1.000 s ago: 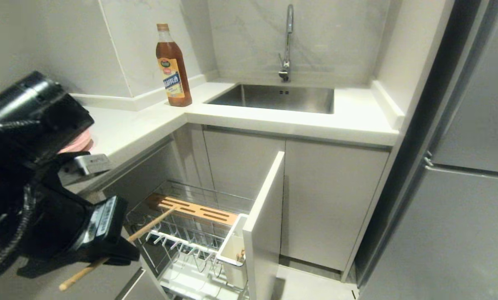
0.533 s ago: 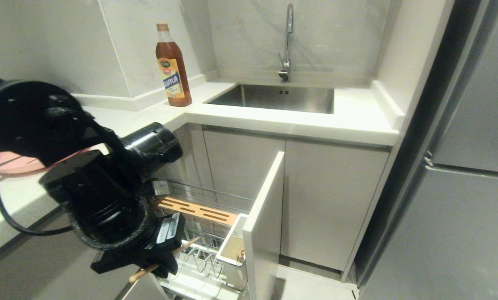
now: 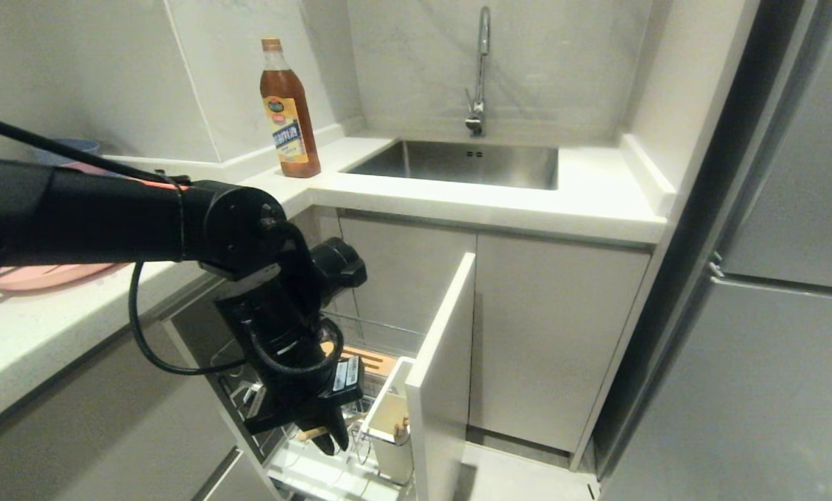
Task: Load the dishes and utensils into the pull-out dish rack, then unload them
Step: Pick up the chopsticks and place it in the cupboard
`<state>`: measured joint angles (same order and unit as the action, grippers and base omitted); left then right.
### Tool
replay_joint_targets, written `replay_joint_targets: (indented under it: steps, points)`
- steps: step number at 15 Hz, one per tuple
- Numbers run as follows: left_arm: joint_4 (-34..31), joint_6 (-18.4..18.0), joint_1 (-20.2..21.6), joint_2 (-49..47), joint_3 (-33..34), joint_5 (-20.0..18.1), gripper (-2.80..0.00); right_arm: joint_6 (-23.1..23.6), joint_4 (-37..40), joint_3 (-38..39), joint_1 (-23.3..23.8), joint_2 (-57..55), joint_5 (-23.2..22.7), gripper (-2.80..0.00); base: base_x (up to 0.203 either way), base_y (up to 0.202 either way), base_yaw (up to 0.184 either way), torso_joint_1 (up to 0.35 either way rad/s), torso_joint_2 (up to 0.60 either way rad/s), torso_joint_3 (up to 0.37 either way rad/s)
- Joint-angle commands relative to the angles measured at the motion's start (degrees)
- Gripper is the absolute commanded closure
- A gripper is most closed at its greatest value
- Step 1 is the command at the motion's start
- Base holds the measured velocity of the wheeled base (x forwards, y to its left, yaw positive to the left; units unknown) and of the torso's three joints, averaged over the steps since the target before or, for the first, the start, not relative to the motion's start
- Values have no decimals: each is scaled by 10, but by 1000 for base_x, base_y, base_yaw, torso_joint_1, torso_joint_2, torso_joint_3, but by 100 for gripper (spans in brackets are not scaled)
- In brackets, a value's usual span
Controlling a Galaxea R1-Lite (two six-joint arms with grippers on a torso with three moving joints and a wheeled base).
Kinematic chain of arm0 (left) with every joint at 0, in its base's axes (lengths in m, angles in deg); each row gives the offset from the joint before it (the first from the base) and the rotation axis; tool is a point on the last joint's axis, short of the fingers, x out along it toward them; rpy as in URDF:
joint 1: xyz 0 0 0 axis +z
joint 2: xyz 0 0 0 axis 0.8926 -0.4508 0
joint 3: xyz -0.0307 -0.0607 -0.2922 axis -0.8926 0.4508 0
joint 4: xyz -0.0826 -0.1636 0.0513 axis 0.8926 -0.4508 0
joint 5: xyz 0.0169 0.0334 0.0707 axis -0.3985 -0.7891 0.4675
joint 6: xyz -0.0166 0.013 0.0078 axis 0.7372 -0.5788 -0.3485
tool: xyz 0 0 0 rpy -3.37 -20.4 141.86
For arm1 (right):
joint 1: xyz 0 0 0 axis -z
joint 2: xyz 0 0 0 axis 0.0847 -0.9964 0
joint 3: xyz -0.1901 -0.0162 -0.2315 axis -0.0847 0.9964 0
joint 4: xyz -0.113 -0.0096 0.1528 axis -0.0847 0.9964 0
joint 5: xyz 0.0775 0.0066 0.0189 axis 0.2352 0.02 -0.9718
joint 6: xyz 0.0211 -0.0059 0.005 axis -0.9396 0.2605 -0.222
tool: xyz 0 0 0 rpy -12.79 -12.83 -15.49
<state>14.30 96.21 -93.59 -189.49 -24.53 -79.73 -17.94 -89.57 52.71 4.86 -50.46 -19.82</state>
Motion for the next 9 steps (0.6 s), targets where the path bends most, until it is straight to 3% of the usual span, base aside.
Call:
replay_joint_targets:
  steps: [1,9]
  points:
    - [-3,-3,6,-31,-10,-7,0,0,0,0,0,0,0,0,0,0,0,0,0,0]
    - [35,-17,49,-103,-48,-32,0,0,0,0,0,0,0,0,0,0,0,0,0,0]
